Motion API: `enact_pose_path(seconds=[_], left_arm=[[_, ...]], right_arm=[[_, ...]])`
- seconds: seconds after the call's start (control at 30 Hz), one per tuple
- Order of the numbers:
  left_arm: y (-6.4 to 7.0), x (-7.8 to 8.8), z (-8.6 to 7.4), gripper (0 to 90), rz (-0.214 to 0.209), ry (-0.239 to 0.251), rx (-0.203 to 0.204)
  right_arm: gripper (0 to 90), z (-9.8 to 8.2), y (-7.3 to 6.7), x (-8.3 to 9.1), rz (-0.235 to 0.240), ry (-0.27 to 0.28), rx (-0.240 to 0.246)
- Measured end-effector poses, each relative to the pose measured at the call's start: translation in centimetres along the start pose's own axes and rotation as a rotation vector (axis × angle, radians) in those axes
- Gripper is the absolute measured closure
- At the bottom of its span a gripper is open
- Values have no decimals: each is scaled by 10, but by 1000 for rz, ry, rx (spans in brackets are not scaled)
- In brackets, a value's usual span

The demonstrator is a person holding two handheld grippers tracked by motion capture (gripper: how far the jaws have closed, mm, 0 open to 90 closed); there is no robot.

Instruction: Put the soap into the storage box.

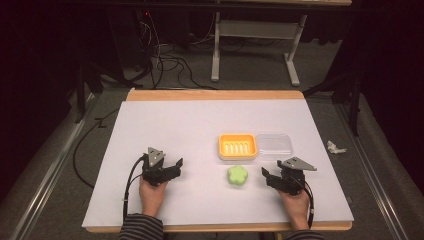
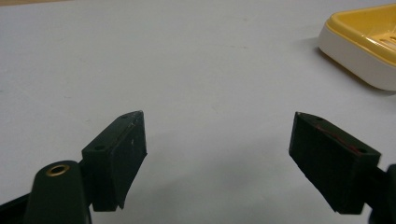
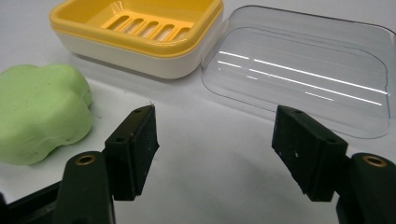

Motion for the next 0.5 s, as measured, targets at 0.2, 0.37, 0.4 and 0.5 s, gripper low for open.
enact_pose_path(seconds=[0.2, 0.37, 0.4, 0.5], left_arm=[[0, 0, 0, 194, -3, 0, 1], [1, 0, 0, 195, -3, 1, 1], [1, 0, 0, 194, -3, 1, 1], [1, 0, 0, 195, -3, -1, 1]], right_arm=[[315, 0, -1, -1, -8, -12, 11], [302, -1, 0, -1, -19, -8, 0], [302, -1, 0, -1, -19, -8, 0], [295, -1, 0, -2, -23, -22, 5]])
Point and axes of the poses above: each handheld gripper's, and its own axes: x roughly backward along the jaws, z roughly out of its top, y roughly to its right, the point moved 8 cm from there along -x, roughly forward along the jaws, and after that the axes turned 14 degrees about -y, right-handed, at the moved point
